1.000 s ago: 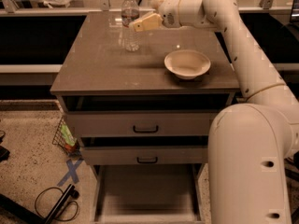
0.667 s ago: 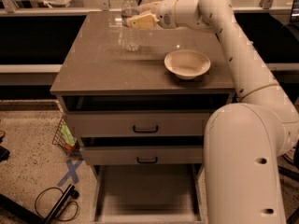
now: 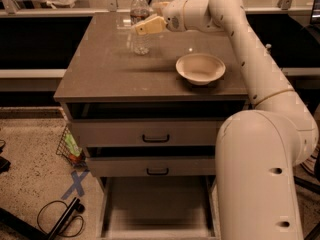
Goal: Place water bottle into bottom drawer
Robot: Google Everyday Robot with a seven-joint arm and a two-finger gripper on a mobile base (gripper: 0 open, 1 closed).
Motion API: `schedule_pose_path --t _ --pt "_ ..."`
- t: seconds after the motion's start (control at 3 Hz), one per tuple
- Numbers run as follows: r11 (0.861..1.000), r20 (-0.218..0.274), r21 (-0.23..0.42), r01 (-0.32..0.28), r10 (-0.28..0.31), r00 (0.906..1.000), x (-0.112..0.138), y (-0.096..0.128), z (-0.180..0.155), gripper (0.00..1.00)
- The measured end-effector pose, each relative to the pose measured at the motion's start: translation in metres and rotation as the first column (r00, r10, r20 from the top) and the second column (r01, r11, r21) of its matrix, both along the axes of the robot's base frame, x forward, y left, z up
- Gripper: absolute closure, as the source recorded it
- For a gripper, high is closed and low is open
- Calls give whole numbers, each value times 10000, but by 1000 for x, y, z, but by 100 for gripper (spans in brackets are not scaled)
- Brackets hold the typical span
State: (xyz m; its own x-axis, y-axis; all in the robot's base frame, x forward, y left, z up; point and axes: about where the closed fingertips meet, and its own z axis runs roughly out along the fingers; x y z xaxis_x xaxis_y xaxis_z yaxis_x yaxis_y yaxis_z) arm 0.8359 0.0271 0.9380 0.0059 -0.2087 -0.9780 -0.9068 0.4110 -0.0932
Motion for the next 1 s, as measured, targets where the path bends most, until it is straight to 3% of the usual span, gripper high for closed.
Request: schedule_pose_path --t 0.33,1.0 --pt "10000 -25 2 -54 54 10000 0 4 -2 0" --pt "9993 173 368 7 -14 9998 3 12 -1 0"
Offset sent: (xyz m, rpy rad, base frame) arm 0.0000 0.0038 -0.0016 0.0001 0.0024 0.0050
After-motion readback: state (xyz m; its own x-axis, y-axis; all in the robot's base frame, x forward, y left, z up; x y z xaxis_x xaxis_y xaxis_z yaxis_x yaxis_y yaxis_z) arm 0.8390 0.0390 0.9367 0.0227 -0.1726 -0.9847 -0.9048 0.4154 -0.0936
